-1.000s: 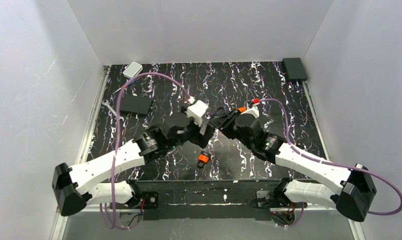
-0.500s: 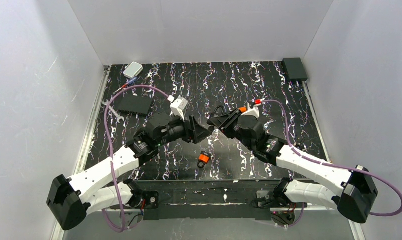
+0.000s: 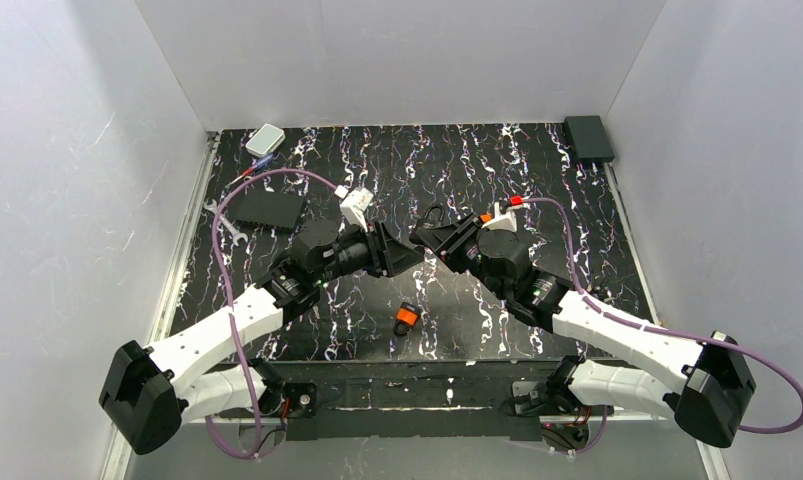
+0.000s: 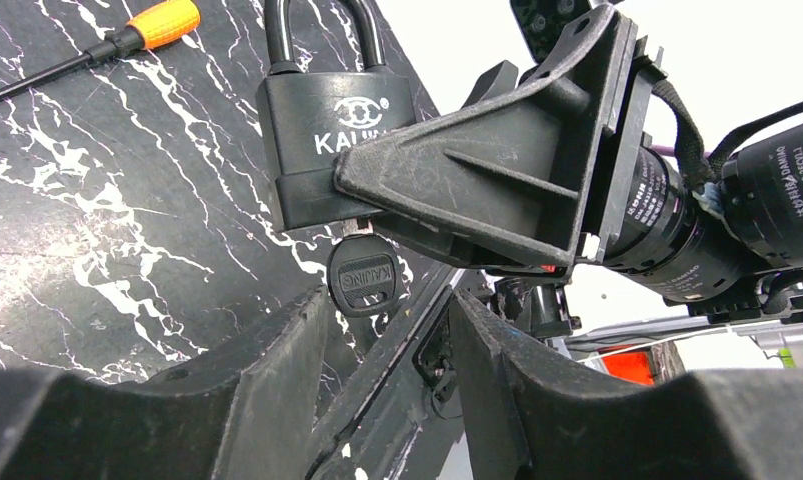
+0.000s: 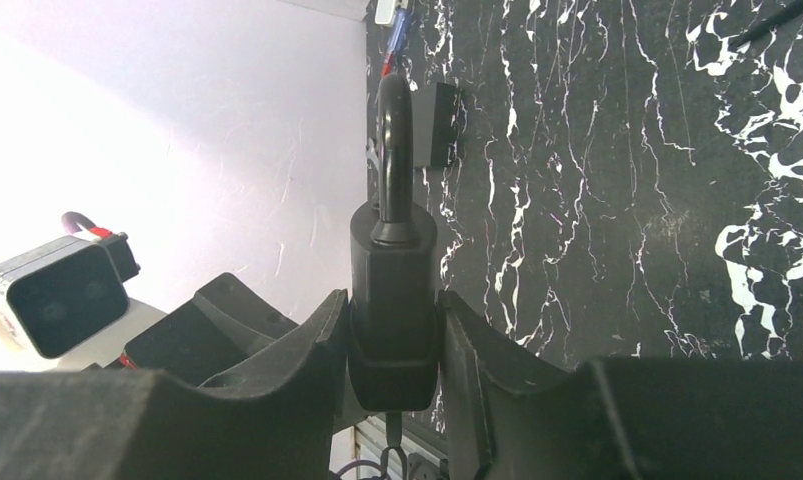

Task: Unlock with the key

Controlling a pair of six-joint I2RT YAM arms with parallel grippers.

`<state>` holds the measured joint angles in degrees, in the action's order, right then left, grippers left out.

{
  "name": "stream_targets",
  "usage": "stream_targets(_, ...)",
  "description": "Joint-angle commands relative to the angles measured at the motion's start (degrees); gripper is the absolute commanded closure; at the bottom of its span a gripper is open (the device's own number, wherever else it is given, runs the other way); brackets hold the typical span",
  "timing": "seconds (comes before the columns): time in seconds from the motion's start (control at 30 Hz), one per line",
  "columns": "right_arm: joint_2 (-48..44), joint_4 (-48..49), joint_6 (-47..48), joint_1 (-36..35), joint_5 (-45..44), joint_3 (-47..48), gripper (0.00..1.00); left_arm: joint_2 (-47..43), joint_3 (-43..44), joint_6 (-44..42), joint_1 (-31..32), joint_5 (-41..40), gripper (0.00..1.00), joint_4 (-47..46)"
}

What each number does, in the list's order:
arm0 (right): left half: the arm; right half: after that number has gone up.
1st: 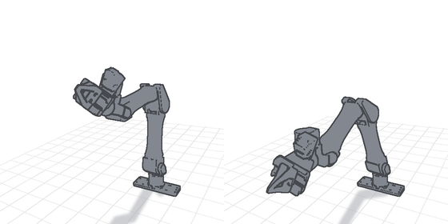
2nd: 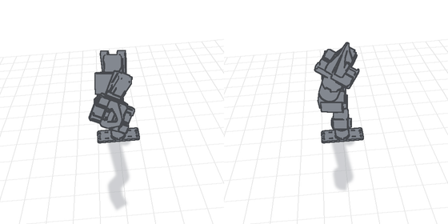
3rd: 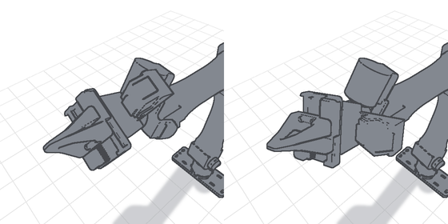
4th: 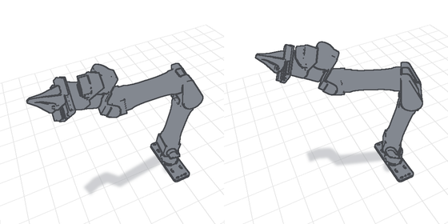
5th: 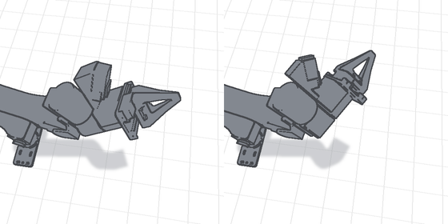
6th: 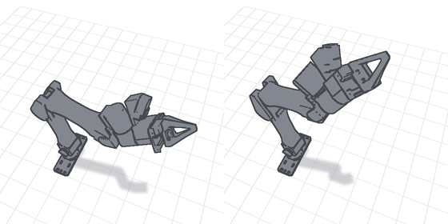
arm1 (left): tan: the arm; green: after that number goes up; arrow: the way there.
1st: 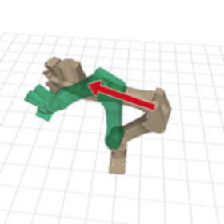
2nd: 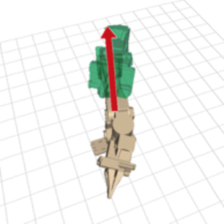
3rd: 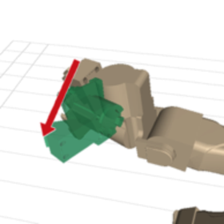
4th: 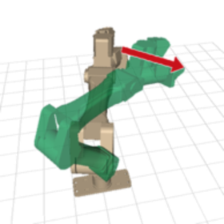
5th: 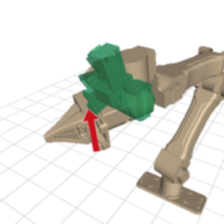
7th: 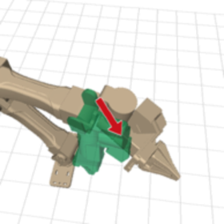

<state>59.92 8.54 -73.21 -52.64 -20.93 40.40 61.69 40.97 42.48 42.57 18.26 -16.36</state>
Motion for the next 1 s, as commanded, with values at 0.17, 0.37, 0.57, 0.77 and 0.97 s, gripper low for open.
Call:
stream_targets(0.17, -2.46, 9.20, 0.89, -0.18, -0.67, 1.57, 0.99, 0.16, 0.07, 1.37, -1.47, 3.19, 0.54, -1.70)
stream_targets(0.37, -2.31, 10.35, 0.27, -0.18, 0.38, 0.91, 0.99, 1.38, 0.27, 1.76, -1.48, 3.12, 0.57, -2.91)
stream_targets(0.57, -2.60, 10.89, 0.17, -0.18, 0.89, 0.82, 0.99, 2.80, 0.84, 2.46, -1.61, 2.83, 0.61, -4.72)
stream_targets(0.77, -2.73, 11.08, -0.31, -0.18, 1.86, 0.39, 0.99, 3.14, 1.33, 2.62, -1.94, 2.12, 0.64, -5.73)
stream_targets(0.97, -2.78, 12.20, -1.12, -0.18, 2.96, -0.47, 0.99, 4.01, 1.82, 3.07, -2.30, 2.48, 0.82, -6.46)
